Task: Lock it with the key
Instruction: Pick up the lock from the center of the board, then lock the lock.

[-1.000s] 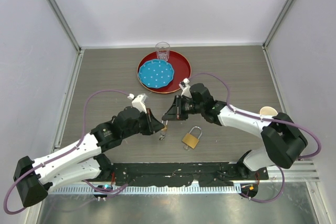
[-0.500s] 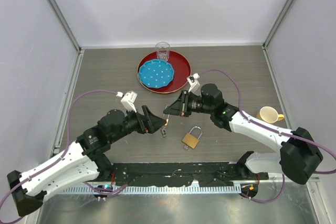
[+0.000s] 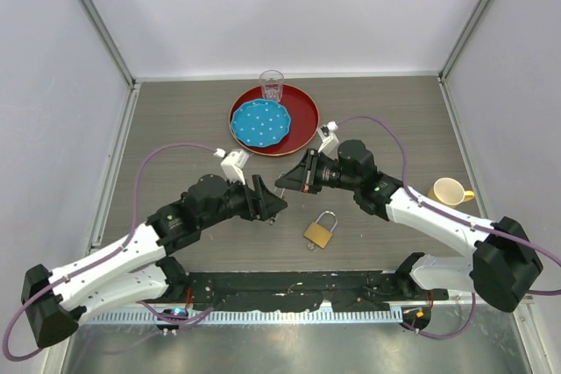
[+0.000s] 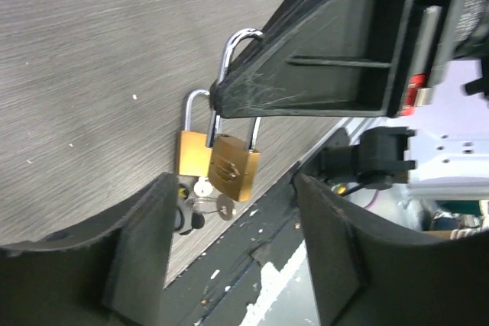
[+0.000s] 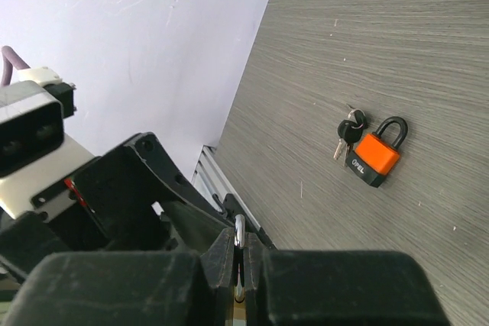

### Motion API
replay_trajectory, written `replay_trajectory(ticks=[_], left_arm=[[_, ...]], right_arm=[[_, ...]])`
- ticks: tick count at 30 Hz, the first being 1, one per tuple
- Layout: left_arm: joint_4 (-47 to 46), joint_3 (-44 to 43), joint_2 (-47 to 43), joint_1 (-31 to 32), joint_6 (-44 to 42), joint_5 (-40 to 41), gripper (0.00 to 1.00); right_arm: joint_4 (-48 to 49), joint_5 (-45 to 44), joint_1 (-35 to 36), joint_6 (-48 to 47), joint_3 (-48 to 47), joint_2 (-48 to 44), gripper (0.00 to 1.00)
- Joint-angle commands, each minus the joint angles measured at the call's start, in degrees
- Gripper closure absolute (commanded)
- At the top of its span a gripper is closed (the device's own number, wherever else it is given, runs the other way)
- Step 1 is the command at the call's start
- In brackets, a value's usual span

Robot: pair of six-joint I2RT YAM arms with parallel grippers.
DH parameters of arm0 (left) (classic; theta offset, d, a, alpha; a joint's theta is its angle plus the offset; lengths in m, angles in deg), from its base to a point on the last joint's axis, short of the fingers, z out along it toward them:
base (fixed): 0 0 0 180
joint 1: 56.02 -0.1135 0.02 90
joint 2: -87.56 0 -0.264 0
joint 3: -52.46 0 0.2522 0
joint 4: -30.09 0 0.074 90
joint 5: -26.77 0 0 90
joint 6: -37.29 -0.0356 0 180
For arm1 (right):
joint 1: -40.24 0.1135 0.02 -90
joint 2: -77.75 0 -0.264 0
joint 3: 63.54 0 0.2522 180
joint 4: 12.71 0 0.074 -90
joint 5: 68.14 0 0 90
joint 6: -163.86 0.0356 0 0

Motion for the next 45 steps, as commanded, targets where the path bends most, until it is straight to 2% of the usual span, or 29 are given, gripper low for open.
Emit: replay_trajectory(ticks=[1, 3, 6, 19, 26, 37, 38, 39, 43, 45], left_arm=[[-5.67, -2.8, 3.0, 0.27, -1.76, -0.68, 0.38], [-8.39, -2.27, 3.26, 0.27, -1.58, -0.59, 0.44], [-11.65, -0.6, 2.39, 0.36, -0.79, 0.55, 0.47], [-18.33, 3.79, 0.8, 1.5, -0.44, 3.28, 0.46], [-20.44, 3.53, 3.0, 2.02, -0.35, 2.4, 0.53], [-22.9, 5.03, 2.21, 2.38, -0.44, 3.8, 0.86], [-23.17, 5.11, 2.04, 2.38, -0.53, 3.81, 0.9], [-23.34, 5.38, 1.77, 2.38, -0.53, 3.81, 1.0], [-22.29, 5.03, 0.89, 2.46, -0.7, 4.51, 1.0], [-19.32, 4.15, 0.19, 2.46, -0.7, 5.82, 1.0]], right_arm=[[2.1, -3.23, 0.03, 2.37, -1.82, -3.38, 0.98], [2.54, -4.36, -0.05, 3.6, -1.29, -4.43, 0.98], [3.59, -5.86, -0.05, 5.1, -0.06, -6.1, 0.98], [7.98, -8.42, -0.05, 11.25, 3.02, -8.21, 0.98], [10.01, -10.35, -0.05, 13.45, 4.69, -9.7, 0.98], [12.12, -10.53, -0.05, 15.56, 6.01, -10.23, 0.98], [12.29, -10.35, -0.05, 15.74, 6.01, -10.23, 0.98], [12.29, -10.35, -0.05, 15.65, 6.09, -10.23, 0.98], [12.47, -9.82, -0.14, 15.21, 6.71, -10.32, 0.98], [10.12, -10.17, -0.05, 13.2, 6.71, -10.41, 0.95]])
